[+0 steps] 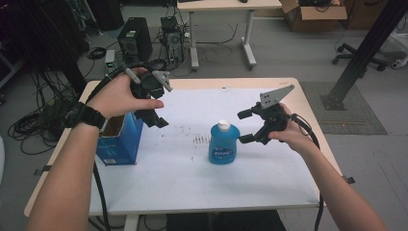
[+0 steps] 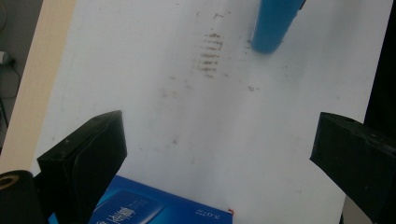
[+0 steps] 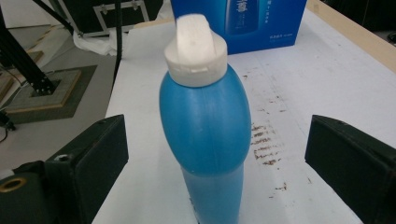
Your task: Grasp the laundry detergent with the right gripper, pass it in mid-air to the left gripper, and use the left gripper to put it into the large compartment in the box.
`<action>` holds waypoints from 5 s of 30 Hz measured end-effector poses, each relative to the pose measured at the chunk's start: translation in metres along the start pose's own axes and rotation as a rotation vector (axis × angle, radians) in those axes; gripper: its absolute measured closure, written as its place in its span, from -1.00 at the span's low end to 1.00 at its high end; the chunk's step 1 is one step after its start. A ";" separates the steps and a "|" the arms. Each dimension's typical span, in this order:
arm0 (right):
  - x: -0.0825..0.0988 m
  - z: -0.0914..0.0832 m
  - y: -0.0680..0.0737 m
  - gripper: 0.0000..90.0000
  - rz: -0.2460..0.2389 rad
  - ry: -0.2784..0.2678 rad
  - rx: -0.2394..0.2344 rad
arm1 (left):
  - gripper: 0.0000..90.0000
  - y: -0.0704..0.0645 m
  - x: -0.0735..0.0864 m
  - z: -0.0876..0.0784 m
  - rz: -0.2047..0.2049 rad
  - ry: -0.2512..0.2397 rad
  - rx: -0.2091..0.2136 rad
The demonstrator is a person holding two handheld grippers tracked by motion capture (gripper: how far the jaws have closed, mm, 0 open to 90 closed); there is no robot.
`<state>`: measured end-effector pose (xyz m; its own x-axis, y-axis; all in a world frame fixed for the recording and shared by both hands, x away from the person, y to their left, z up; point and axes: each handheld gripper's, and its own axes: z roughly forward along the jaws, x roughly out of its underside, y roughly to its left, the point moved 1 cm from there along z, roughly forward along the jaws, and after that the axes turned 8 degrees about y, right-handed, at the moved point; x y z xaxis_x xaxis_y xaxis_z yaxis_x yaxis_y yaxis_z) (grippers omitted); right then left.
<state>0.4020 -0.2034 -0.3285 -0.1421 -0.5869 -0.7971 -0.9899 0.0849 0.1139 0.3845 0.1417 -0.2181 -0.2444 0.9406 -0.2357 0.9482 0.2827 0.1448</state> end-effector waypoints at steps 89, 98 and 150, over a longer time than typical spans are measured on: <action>0.022 0.066 -0.007 -0.31 0.005 -0.054 -0.080 | -0.91 -0.004 0.002 0.002 0.007 -0.021 0.002; 0.025 0.067 -0.008 -0.22 0.010 -0.056 -0.075 | -0.91 -0.004 0.003 0.001 0.005 -0.022 0.002; -0.086 0.057 0.009 -0.06 -0.120 -0.025 -0.066 | -0.91 -0.009 -0.004 -0.023 0.042 -0.061 0.008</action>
<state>0.4051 -0.1063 -0.2927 -0.0238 -0.5694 -0.8217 -0.9977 -0.0382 0.0554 0.3721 0.1395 -0.1964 -0.1915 0.9385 -0.2872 0.9591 0.2411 0.1482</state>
